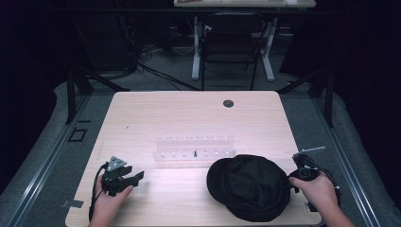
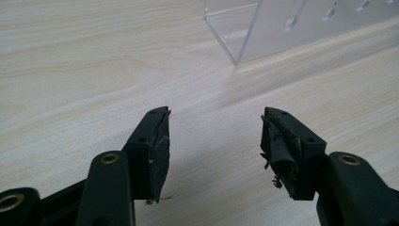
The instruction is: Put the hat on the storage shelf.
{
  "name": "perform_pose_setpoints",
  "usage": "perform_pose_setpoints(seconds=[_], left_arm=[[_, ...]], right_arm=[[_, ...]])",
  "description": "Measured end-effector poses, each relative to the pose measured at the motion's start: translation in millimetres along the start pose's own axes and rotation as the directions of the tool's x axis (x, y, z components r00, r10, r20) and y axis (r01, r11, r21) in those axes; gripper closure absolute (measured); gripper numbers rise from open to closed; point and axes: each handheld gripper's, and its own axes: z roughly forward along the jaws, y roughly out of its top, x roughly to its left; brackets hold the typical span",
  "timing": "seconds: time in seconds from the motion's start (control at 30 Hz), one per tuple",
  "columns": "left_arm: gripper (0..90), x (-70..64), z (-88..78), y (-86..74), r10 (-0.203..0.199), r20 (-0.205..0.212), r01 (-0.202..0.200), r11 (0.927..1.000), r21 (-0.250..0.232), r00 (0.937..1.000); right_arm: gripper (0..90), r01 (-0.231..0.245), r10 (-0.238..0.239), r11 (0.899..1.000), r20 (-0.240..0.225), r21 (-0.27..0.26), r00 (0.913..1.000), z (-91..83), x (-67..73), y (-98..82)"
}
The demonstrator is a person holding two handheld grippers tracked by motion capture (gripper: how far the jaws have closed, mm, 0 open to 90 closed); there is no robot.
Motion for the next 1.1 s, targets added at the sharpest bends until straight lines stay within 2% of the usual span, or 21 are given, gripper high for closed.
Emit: perform_pose_setpoints(seconds=[0.1, 0.13, 0.33, 0.47, 0.57, 0.6, 0.63, 0.7, 0.83, 0.9, 0.93, 0.97, 1.0, 1.03, 1.07, 1.1], left_arm=[[43.0, 0.2, 0.0, 0.0, -0.001, 0.001, 0.001, 1.0, 0.001, 1.0], [43.0, 0.2, 0.0, 0.0, 0.0, 0.001, 0.0, 1.0, 0.0, 1.0], [43.0, -0.1, 0.0, 0.0, 0.001, -0.001, -0.001, 1.0, -0.001, 1.0], [43.0, 0.0, -0.1, 0.0, 0.001, -0.001, -0.001, 1.0, 0.0, 1.0], [43.0, 0.0, -0.1, 0.0, 0.002, -0.002, -0.002, 1.0, 0.0, 1.0], [43.0, -0.1, 0.0, 0.0, 0.001, -0.002, -0.001, 1.0, 0.001, 1.0], [43.0, -0.1, 0.0, 0.0, 0.001, -0.002, -0.001, 1.0, 0.001, 1.0], [43.0, -0.3, 0.1, 0.1, 0.002, -0.003, -0.002, 1.0, -0.001, 1.0], [43.0, -0.1, 0.0, 0.1, 0.002, -0.002, -0.002, 1.0, -0.001, 1.0], [43.0, 0.1, -0.2, 0.0, 0.001, -0.002, -0.001, 1.0, 0.0, 1.0], [43.0, 0.2, -0.3, 0.0, 0.0, -0.002, 0.0, 1.0, 0.0, 1.0], [43.0, 0.2, -0.3, 0.0, 0.0, -0.002, 0.0, 1.0, 0.0, 1.0], [43.0, 0.2, -0.2, -0.1, -0.001, -0.002, 0.001, 1.0, 0.001, 1.0], [43.0, 0.1, 0.0, -0.2, -0.001, -0.002, 0.001, 1.0, 0.001, 1.0], [43.0, 0.0, 0.1, -0.1, 0.001, -0.002, -0.001, 1.0, 0.002, 1.0], [43.0, -0.1, 0.2, -0.1, 0.001, -0.003, -0.001, 1.0, 0.002, 1.0]], right_arm=[[85.9, 0.027, -0.027, 0.999, -0.001, 0.028, 0.9996, -2.5, -0.3, 1.1], [86.2, 0.028, -0.029, 0.999, 0.008, 0.035, 0.9996, -3.2, 0.3, 1.5], [87.1, 0.025, -0.025, 0.999, -0.009, 0.042, 0.9996, -4.3, -0.5, 1.4], [87.5, 0.011, -0.01, 0.999, -0.018, 0.042, 0.9998, -4.2, -1.3, 1.5], [87.5, 0.018, -0.017, 0.999, -0.028, 0.044, 0.9995, -5.9, -2.1, 1.7], [87.6, -0.012, 0.013, 1.0, -0.028, 0.025, 0.9995, -5.2, -0.4, 0.6], [87.6, -0.012, 0.013, 1.0, -0.028, 0.025, 0.9995, -5.2, -0.4, 0.6], [87.6, 0.01, -0.008, 0.998, -0.033, 0.058, 0.9994, -10.1, -1.4, 2.2], [87.6, 0.017, -0.015, 0.998, -0.036, 0.059, 0.9992, -12.9, -0.9, 2.5], [87.6, 0.019, -0.017, 0.999, -0.053, 0.049, 0.9985, -16.6, 0.2, 2.5], [87.6, 0.009, -0.006, 0.999, -0.053, 0.054, 0.9986, -18.8, 1.3, 2.4], [87.6, 0.011, -0.009, 0.999, -0.065, 0.031, 0.9978, -19.5, 1.3, 1.7], [87.6, 0.017, -0.013, 0.998, -0.059, 0.053, 0.9982, -23.3, 2.4, 2.3], [87.6, 0.014, -0.01, 0.998, -0.068, 0.053, 0.9976, -25.7, 3.1, 2.1], [87.6, 0.023, -0.021, 0.999, -0.06, 0.037, 0.998, -27.4, 4.4, 1.7], [87.6, 0.039, -0.035, 0.998, -0.076, 0.052, 0.9965, -30.9, 4.0, 2.4]])
